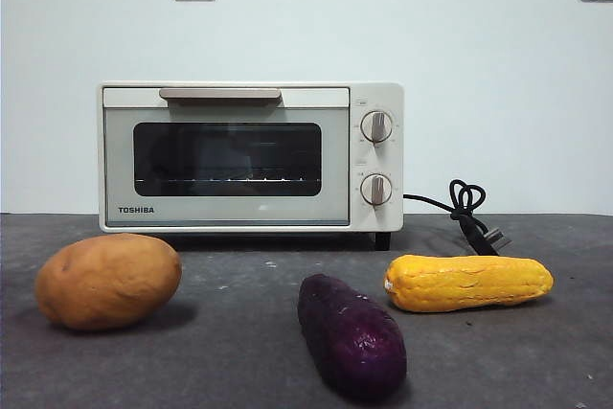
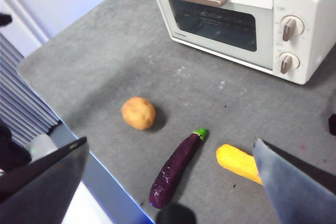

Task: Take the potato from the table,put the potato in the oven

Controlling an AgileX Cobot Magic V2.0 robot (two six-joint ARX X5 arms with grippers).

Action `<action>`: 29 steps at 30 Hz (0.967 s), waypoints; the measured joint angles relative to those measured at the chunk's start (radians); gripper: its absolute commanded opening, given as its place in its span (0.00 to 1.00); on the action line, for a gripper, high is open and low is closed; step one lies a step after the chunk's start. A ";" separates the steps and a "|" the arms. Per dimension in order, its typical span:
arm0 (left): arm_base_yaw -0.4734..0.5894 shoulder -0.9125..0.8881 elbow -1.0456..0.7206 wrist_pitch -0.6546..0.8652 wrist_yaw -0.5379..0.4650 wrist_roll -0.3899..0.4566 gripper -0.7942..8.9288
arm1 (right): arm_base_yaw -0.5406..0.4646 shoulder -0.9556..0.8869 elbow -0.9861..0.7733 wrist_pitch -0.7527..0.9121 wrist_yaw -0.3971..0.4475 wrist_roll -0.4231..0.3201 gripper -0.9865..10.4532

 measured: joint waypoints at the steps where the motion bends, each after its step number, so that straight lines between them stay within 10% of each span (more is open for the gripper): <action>1: -0.002 0.007 0.000 0.014 0.000 0.000 0.07 | 0.000 0.000 0.000 0.000 0.000 0.000 0.67; 29: -0.222 0.935 0.340 0.511 -0.137 0.068 0.07 | 0.025 0.032 0.000 -0.051 0.001 0.001 0.66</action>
